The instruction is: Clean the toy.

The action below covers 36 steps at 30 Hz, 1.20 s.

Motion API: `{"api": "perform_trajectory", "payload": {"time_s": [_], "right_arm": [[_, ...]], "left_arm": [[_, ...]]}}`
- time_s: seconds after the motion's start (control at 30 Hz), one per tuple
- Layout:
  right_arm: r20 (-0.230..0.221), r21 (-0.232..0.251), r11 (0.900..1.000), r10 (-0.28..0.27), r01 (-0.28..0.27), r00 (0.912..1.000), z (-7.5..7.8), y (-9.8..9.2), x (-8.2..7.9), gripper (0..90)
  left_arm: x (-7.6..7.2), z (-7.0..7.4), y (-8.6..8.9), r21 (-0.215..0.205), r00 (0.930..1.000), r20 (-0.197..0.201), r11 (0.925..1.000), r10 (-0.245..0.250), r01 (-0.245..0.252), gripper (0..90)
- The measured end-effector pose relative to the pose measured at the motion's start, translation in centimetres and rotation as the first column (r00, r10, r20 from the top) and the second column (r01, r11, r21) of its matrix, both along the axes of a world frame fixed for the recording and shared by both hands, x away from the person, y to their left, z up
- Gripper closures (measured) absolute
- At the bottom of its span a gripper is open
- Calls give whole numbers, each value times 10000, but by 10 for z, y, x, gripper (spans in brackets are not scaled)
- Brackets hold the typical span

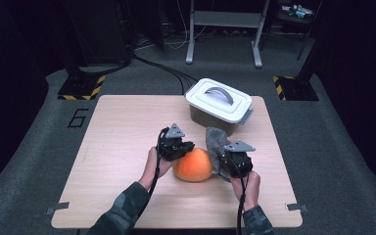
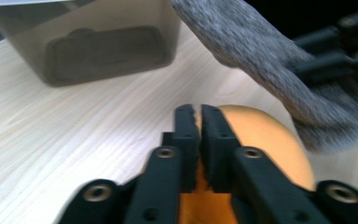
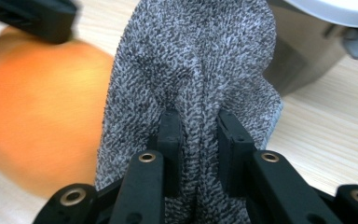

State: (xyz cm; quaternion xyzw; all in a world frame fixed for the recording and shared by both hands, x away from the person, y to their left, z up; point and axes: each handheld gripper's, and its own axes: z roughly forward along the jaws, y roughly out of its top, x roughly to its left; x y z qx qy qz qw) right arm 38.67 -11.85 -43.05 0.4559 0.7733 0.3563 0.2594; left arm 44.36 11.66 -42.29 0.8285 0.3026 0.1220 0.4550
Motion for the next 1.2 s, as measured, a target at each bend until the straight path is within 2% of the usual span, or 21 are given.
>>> {"api": "perform_trajectory", "payload": {"time_s": [0.1, 0.17, 0.2, 0.23, 0.3, 0.33, 0.4, 0.47, 0.6, 0.67, 0.73, 0.83, 0.97, 1.1, 1.2], "right_arm": [[-201, -215, 9996, 187, -191, 9996, -4, 8, 4, 732], [-341, -255, 9996, 133, -142, 9993, -8, 11, 8, 732], [-341, -255, 9996, 133, -142, 9993, -8, 11, 8, 732], [-355, -318, 9995, 68, -79, 9993, -10, 12, 13, 732], [-438, -296, 9996, -53, 40, 9990, -11, 12, 18, 733], [-470, -300, 9995, -68, 54, 9989, -12, 12, 20, 733], [-509, -299, 9994, -172, 157, 9986, -14, 12, 24, 733], [-565, -320, 9992, -263, 245, 9981, -15, 12, 28, 733], [-574, -338, 9988, -362, 343, 9977, -14, 14, 35, 732], [-598, -345, 9987, -388, 368, 9975, -14, 15, 37, 733], [-585, -390, 9987, -357, 335, 9976, -13, 16, 39, 733], [-604, -386, 9987, -358, 335, 9975, -13, 17, 41, 733], [-641, -373, 9986, -402, 378, 9971, -14, 17, 43, 733], [-654, -296, 9988, -408, 389, 9970, -14, 16, 45, 732], [-609, -258, 9993, -296, 280, 9977, -8, 14, 44, 731]], "left_arm": [[2, 0, 5, -187, 9994, -160, 9994, 302, -305, 669], [1, 0, 11, -268, 9969, -264, 9969, 737, -744, 541], [1, 0, 11, -268, 9969, -264, 9969, 737, -744, 488], [-1, 1, 20, -329, 9946, -200, 9942, 1015, -1021, 462], [-3, 1, 24, -371, 9938, -106, 9931, 1106, -1109, 430], [-8, 3, 33, -553, 9925, -48, 9909, 1224, -1225, 421], [-15, 3, 41, -704, 9933, 60, 9909, 1158, -1151, 392], [-23, 0, 47, -522, 9939, 175, 9927, 1093, -1083, 375], [-45, -19, 47, -418, 9968, -43, 9959, 799, -800, 346], [-53, -30, 43, 62, 9971, 26, 9971, 764, -764, 341], [-55, -41, 39, 176, 9973, -117, 9972, 729, -727, 356], [-54, -51, 32, 594, 9981, -135, 9965, 594, -585, 528], [-51, -55, 28, 449, 9976, -88, 9967, 687, -683, 668], [-49, -57, 28, 314, 9961, -135, 9958, 869, -864, 734], [-48, -57, 28, 367, 9958, -159, 9953, 905, -898, 755]]}}
